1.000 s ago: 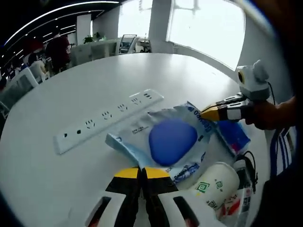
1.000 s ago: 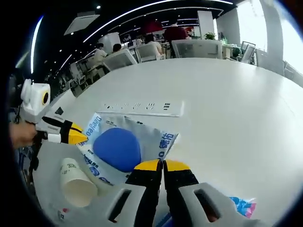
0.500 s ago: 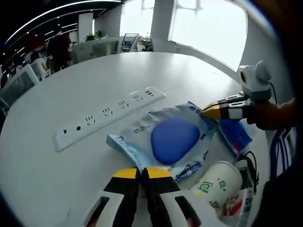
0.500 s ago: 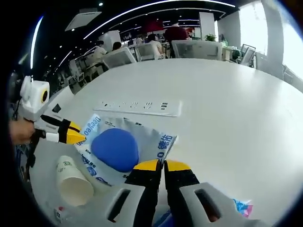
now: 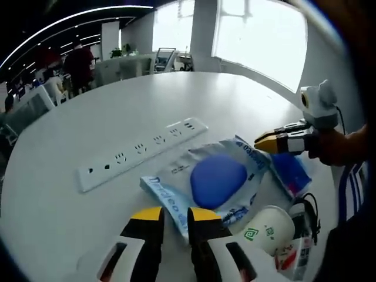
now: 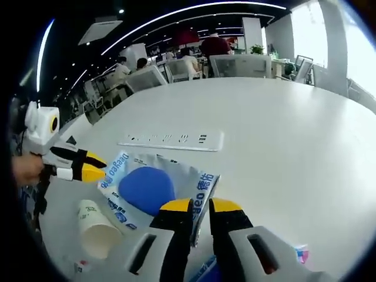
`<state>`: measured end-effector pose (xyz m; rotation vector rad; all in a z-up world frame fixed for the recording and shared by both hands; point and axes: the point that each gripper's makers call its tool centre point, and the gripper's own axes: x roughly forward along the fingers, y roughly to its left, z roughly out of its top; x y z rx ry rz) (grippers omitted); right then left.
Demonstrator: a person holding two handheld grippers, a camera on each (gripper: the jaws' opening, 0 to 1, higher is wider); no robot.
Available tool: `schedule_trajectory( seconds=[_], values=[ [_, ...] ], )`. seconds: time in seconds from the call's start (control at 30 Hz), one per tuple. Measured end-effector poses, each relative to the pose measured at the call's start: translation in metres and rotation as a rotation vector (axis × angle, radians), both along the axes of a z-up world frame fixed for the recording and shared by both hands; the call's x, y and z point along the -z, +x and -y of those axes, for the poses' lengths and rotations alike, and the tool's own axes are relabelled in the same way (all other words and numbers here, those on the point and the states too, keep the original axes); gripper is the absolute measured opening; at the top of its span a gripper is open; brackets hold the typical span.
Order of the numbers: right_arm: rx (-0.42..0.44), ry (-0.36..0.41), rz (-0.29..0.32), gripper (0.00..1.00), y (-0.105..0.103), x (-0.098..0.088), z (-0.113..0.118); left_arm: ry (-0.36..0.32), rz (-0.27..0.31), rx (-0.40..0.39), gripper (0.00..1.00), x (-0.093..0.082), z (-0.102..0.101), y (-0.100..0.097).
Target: Arrange the tabletop items into an orderly group along one side of the table until the central work area is clear of visible clutter.
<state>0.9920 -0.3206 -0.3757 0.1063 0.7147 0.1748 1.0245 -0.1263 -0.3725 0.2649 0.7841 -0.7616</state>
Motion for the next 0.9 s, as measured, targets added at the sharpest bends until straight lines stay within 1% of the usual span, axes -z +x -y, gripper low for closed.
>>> schedule_trajectory(
  seconds=[0.27,0.4,0.53,0.63,0.7,0.77,0.8,0.9],
  values=[
    [0.001,0.028,0.019,0.14,-0.009,-0.01,-0.005,-0.011,0.008,-0.007,0.2,-0.009,-0.004,-0.009],
    [-0.003,0.053,0.033,0.18,-0.017,-0.019,-0.012,-0.025,0.02,-0.017,0.21,-0.018,-0.01,-0.015],
    [-0.013,0.064,0.05,0.21,-0.031,-0.028,-0.022,-0.048,0.028,-0.02,0.25,-0.026,-0.013,-0.024],
    [-0.022,0.07,0.059,0.24,-0.037,-0.031,-0.025,-0.058,0.039,-0.021,0.27,-0.031,-0.017,-0.032],
    [-0.028,0.072,0.072,0.27,-0.044,-0.037,-0.027,-0.061,0.043,-0.022,0.28,-0.035,-0.02,-0.039],
    [-0.028,0.078,0.086,0.29,-0.054,-0.042,-0.033,-0.069,0.052,-0.029,0.29,-0.04,-0.024,-0.049],
    [-0.027,0.083,0.09,0.3,-0.057,-0.044,-0.031,-0.079,0.055,-0.038,0.3,-0.043,-0.026,-0.055],
    [-0.021,0.099,0.096,0.35,-0.067,-0.047,-0.031,-0.083,0.06,-0.043,0.32,-0.046,-0.03,-0.069]
  ],
)
